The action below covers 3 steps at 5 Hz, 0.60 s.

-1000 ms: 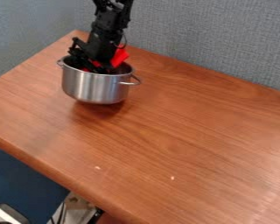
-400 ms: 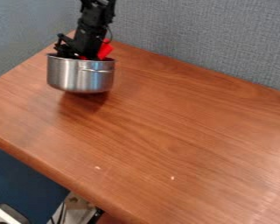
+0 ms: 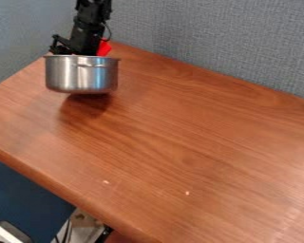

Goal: Put the red object in the metal pot

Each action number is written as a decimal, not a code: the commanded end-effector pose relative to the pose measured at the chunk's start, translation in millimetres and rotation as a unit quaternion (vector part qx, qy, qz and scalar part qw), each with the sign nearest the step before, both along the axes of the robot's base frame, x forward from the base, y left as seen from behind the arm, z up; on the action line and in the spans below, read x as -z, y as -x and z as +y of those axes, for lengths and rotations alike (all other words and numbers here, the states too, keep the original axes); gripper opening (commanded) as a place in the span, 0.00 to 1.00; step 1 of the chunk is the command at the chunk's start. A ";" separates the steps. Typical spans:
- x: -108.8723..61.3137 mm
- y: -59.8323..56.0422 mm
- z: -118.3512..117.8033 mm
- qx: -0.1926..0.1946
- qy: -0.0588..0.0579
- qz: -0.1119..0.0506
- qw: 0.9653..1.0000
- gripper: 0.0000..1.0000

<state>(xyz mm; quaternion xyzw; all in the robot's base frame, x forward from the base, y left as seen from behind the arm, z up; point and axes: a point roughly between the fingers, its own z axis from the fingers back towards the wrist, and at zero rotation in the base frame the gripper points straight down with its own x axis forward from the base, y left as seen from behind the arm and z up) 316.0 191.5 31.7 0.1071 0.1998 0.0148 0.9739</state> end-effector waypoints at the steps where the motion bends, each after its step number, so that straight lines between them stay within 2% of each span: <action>1: 31.0 2.5 -3.9 0.023 0.019 0.025 0.999 0.00; 2: 37.0 -6.6 -6.6 0.043 0.022 0.018 0.999 0.00; 3: 52.3 -6.9 3.2 0.040 0.024 0.041 0.998 0.00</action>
